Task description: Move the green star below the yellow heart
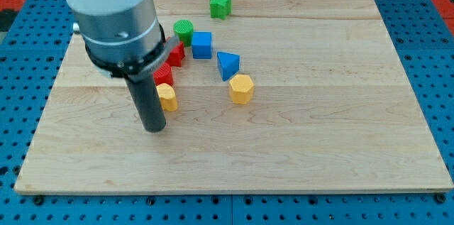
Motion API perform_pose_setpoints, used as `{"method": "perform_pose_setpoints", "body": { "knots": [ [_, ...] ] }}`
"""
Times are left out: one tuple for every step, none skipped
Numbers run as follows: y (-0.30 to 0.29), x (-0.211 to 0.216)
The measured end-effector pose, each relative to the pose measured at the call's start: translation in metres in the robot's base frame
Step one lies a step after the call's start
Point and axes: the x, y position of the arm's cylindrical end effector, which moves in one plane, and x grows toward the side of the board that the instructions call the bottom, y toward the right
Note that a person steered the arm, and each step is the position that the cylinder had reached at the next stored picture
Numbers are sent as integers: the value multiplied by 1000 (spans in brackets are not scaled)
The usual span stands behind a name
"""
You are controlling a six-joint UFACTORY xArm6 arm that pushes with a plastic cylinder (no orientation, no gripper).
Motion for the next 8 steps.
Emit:
{"method": "perform_pose_setpoints", "body": {
  "knots": [
    [15, -1],
    [16, -10],
    [16, -14],
    [16, -21],
    [36, 12],
    [131, 45],
    [241, -1],
    [269, -101]
  ]
}}
